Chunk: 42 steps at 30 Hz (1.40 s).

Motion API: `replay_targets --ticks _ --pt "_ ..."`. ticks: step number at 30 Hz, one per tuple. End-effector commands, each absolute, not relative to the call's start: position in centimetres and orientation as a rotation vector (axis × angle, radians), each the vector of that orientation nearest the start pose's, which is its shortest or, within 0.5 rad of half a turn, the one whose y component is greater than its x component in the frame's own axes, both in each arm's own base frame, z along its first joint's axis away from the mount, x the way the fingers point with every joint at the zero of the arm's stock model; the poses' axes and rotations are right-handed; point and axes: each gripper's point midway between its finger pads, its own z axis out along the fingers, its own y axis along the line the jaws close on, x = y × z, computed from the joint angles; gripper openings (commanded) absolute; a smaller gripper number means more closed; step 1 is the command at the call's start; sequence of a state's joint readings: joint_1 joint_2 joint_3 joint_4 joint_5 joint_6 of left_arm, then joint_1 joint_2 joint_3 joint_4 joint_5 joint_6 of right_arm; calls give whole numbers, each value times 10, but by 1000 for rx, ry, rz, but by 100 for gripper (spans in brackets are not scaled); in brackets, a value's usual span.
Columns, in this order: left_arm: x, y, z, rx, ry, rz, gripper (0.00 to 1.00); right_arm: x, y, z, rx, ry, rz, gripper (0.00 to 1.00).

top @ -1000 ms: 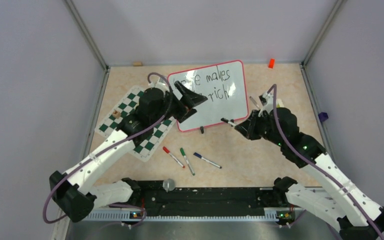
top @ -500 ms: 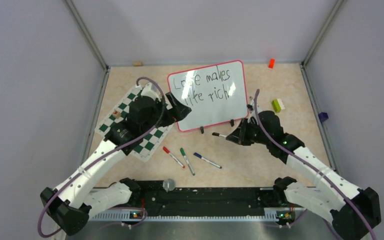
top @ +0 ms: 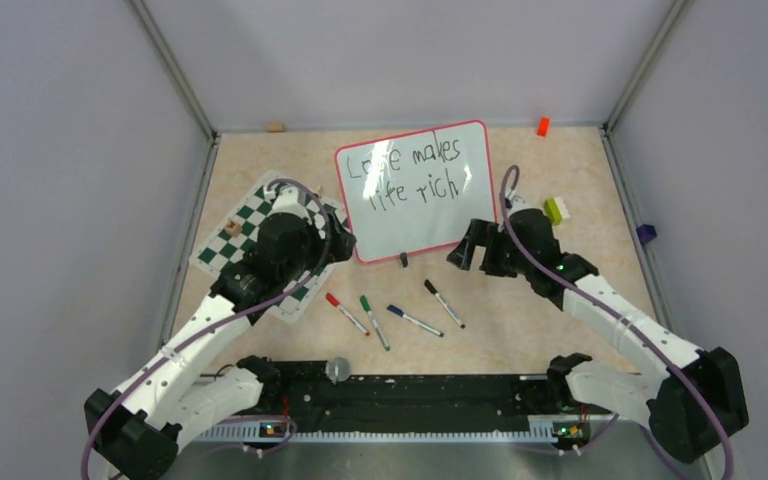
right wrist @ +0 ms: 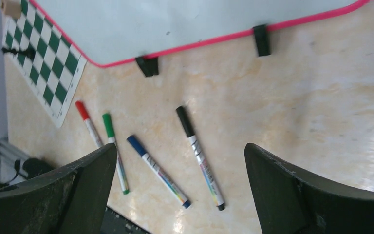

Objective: Write a sentence on the whiteboard
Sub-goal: Reset both arms

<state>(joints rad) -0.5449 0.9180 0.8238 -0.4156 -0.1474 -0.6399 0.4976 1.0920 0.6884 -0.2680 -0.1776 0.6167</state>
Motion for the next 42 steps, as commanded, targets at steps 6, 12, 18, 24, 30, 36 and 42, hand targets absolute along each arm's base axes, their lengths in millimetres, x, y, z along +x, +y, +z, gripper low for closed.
replay_targets --ticks 6,12,18,24,30,36,42 --pt "287 -114 204 -163 1950 -319 99 288 92 160 186 2101 239 99" --pt "294 -83 185 -179 1871 -188 99 298 53 175 145 1826 33 98" --pt "310 -34 166 -199 1816 -6 99 293 11 135 317 1792 -81 96" --pt "332 2 144 -168 1761 49 99 313 -10 117 215 1788 -139 93" --pt "363 16 118 -203 1715 70 99 339 -16 112 148 1715 -140 93" --pt "389 22 120 -106 1702 86 98 365 -23 107 184 1638 -110 93" --pt "388 29 104 -91 1714 -30 99 365 -18 103 140 1633 -94 98"
